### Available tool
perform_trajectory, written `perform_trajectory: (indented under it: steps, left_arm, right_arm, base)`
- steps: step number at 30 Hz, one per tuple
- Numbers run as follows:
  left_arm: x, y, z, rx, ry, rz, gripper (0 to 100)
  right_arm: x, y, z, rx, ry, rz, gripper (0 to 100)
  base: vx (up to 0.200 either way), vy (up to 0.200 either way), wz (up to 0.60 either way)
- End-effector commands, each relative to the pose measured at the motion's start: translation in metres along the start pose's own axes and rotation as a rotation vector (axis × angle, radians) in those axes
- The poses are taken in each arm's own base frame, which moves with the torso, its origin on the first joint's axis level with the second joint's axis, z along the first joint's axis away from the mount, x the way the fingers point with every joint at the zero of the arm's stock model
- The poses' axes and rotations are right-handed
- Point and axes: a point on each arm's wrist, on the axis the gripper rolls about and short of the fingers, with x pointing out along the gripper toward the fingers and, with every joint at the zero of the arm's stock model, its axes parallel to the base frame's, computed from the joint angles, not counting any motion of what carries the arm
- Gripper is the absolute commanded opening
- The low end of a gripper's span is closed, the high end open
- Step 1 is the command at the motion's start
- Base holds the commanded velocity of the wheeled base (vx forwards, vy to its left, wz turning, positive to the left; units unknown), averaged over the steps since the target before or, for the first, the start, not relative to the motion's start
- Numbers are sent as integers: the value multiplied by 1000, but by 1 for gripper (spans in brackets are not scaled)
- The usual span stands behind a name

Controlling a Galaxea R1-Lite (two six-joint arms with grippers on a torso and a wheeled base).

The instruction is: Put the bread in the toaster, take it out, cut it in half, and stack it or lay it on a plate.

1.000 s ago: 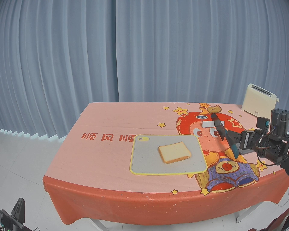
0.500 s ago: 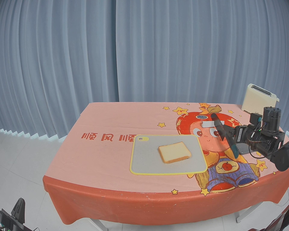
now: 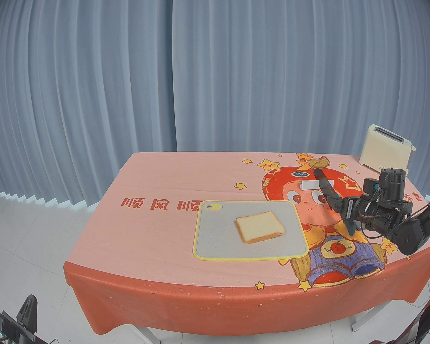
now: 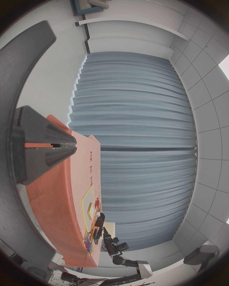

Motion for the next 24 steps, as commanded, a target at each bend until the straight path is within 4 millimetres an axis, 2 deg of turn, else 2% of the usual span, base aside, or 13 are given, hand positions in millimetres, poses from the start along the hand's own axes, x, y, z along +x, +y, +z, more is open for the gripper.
perform_trajectory:
  steps: [1,12,24]
  left_arm:
    - [1,0,-5,0,19,1,0]
    - [1,0,-5,0,19,1,0]
    - [1,0,-5,0,19,1,0]
  right_arm:
    - [6,1,-7,-5,32,-2,100]
    - [13,1,-16,-9,69,22,100]
    - [14,1,-14,-5,64,23,100]
  base:
    - [0,0,0]
    - [0,0,0]
    - [0,0,0]
